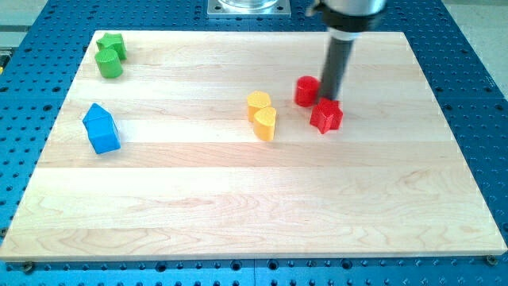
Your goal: Move the red circle into the red star
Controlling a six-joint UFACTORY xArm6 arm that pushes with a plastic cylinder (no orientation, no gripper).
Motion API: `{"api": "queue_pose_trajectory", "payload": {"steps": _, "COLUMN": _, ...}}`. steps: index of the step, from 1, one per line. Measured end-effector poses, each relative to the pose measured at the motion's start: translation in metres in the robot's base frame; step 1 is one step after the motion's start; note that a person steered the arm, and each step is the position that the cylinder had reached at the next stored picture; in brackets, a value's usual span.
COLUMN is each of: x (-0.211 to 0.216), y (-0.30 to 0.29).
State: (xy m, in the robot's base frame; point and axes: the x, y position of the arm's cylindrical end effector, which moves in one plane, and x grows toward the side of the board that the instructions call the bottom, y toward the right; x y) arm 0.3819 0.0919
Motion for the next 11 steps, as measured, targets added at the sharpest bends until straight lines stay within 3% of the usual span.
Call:
{"api": "queue_pose_trajectory", "payload": {"steps": 1, "x": -0.027, "y": 0.03}}
{"api": "queue_pose_trajectory", "payload": {"steps": 5, "x": -0.043, "y": -0.091}}
{"api": "queue_pose_trajectory", "payload": {"steps": 6, "x": -0.038, "y": -0.147}}
{"api": "queue_pose_trajectory", "payload": {"steps": 9, "x": -0.009, "y": -0.096}}
{"api": "queue_pose_trajectory", "payload": {"steps": 11, "x": -0.009, "y": 0.008}}
